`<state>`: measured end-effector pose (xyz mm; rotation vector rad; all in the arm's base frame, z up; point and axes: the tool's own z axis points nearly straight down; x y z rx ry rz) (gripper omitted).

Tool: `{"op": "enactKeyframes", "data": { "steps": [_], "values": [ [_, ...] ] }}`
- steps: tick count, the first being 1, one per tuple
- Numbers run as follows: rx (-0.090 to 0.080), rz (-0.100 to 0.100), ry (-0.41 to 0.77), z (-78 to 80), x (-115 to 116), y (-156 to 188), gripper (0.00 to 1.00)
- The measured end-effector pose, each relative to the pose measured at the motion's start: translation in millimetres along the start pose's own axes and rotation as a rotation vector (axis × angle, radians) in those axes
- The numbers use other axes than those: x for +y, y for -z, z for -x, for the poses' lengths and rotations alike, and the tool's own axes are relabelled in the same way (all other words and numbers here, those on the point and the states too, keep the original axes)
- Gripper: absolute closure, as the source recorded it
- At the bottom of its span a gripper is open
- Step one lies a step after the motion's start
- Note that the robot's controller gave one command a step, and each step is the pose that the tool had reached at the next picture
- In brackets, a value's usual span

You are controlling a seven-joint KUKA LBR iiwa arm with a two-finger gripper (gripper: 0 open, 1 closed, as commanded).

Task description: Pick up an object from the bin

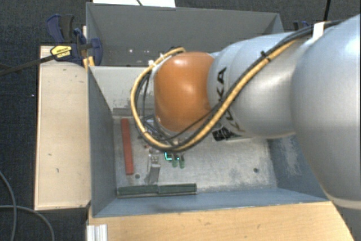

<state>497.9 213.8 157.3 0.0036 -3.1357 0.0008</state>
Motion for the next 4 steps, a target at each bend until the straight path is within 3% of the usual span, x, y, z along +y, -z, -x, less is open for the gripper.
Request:
{"op": "enactKeyframes", "data": {
  "steps": [1,2,3,4],
  "values": [
    [-0.006,0.001,-0.007,2.2,-1,3,1.0],
    [-0.006,0.001,-0.011,2.2,-1,3,0.0],
    [-0.006,0.002,-0.013,2.2,-1,3,0.0],
    [-0.011,0.003,-0.056,-6.7,2,-31,0.0]
  ]
}}
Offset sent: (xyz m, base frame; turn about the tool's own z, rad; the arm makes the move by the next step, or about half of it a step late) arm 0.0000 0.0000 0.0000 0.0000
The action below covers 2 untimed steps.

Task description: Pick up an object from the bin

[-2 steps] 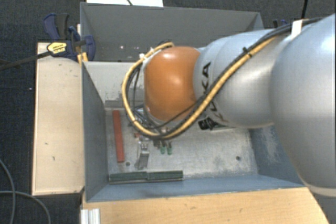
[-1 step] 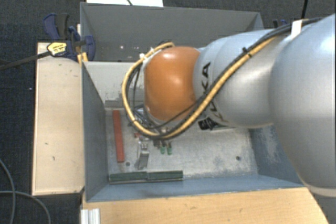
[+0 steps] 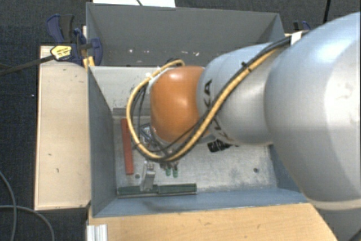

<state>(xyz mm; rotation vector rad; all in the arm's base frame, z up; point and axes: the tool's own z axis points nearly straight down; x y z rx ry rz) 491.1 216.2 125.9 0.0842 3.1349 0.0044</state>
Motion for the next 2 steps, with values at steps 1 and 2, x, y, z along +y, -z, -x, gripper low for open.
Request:
{"op": "enactKeyframes", "data": {
  "steps": [1,2],
  "values": [
    [0.007,-0.003,0.085,-6.3,15,-27,0.0],
    [0.007,-0.002,0.181,-6.9,3,-28,0.0]
  ]
}}
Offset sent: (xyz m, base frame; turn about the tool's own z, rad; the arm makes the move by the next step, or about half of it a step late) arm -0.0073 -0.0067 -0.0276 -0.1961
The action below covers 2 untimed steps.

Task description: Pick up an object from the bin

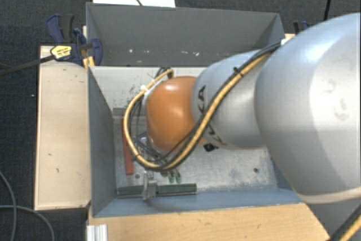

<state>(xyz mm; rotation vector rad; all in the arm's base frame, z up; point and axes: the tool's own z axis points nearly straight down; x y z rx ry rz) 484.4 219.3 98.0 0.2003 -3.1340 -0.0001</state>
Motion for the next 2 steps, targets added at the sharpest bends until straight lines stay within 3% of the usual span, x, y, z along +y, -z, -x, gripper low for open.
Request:
{"op": "enactKeyframes", "data": {
  "steps": [1,2],
  "values": [
    [0.001,0.0,-0.141,-6.6,-0.3,-18.6,1.0],
    [-0.001,0.0,-0.147,-6.2,-0.7,-18.2,0.0]
  ]
}}
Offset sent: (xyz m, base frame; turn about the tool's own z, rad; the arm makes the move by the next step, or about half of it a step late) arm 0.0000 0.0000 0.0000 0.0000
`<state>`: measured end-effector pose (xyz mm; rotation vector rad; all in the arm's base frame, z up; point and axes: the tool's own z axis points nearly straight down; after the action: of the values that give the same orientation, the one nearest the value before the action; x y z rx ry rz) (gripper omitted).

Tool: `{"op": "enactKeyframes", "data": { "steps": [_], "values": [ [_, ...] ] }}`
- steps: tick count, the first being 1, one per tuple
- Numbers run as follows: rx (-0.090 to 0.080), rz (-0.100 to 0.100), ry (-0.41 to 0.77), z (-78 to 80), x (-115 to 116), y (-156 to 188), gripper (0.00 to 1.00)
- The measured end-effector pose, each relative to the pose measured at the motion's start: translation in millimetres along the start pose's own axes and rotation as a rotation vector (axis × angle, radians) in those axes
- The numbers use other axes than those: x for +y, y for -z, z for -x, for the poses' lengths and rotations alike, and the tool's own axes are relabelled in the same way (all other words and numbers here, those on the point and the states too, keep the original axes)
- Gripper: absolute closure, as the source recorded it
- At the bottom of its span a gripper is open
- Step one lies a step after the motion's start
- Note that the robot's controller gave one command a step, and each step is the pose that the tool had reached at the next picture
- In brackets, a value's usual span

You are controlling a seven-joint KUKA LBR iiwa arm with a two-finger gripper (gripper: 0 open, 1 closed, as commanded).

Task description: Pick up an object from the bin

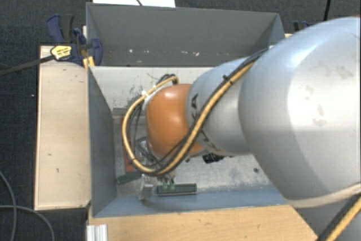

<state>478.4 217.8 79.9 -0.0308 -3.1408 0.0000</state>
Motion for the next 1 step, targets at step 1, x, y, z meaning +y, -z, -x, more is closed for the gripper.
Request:
{"op": "enactKeyframes", "data": {
  "steps": [1],
  "values": [
    [0.0,0.0,-0.002,0.0,0.0,0.0,0.0]
  ]
}}
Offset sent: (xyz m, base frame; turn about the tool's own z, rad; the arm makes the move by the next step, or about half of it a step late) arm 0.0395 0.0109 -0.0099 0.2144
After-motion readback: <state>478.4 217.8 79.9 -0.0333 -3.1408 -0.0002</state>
